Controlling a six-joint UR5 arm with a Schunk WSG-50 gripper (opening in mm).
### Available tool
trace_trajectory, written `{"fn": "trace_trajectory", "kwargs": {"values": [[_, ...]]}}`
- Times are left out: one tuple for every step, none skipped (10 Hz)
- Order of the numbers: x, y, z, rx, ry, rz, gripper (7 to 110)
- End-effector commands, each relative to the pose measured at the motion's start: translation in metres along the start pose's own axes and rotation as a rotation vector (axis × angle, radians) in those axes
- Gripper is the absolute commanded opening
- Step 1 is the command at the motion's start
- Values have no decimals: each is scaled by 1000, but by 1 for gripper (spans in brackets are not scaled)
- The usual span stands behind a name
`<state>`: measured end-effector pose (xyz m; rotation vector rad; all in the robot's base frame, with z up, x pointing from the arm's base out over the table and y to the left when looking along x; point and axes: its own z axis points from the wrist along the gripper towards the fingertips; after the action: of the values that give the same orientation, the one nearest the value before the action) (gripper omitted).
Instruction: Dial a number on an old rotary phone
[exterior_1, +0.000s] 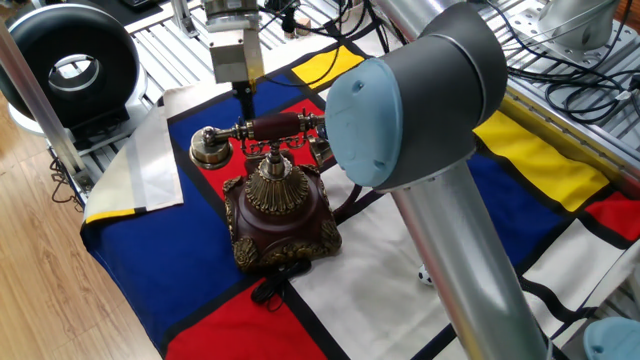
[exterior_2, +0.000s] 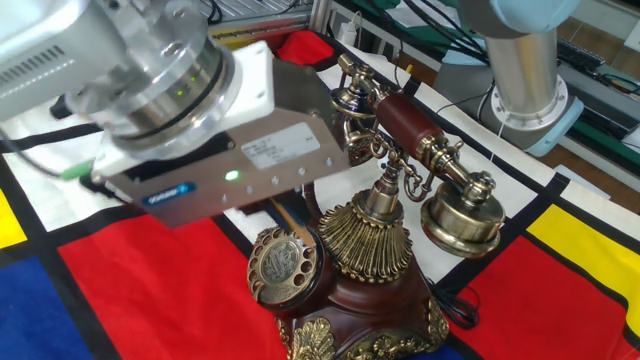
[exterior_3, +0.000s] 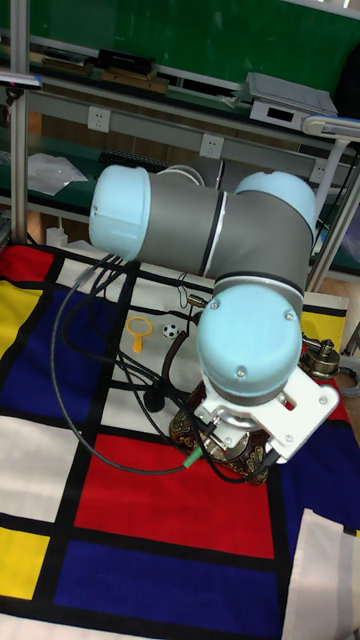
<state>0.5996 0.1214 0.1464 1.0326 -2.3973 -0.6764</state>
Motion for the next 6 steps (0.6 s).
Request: {"fn": "trace_trajectory", "kwargs": {"values": [[17, 3, 12, 22, 12, 45, 7], [19, -4, 16, 58, 16, 71, 7], [16, -10, 21, 86, 3, 86, 7], [10, -8, 28, 78, -24, 92, 7], [13, -12, 31, 88, -18, 87, 7], [16, -12, 31, 93, -7, 90, 7]]}}
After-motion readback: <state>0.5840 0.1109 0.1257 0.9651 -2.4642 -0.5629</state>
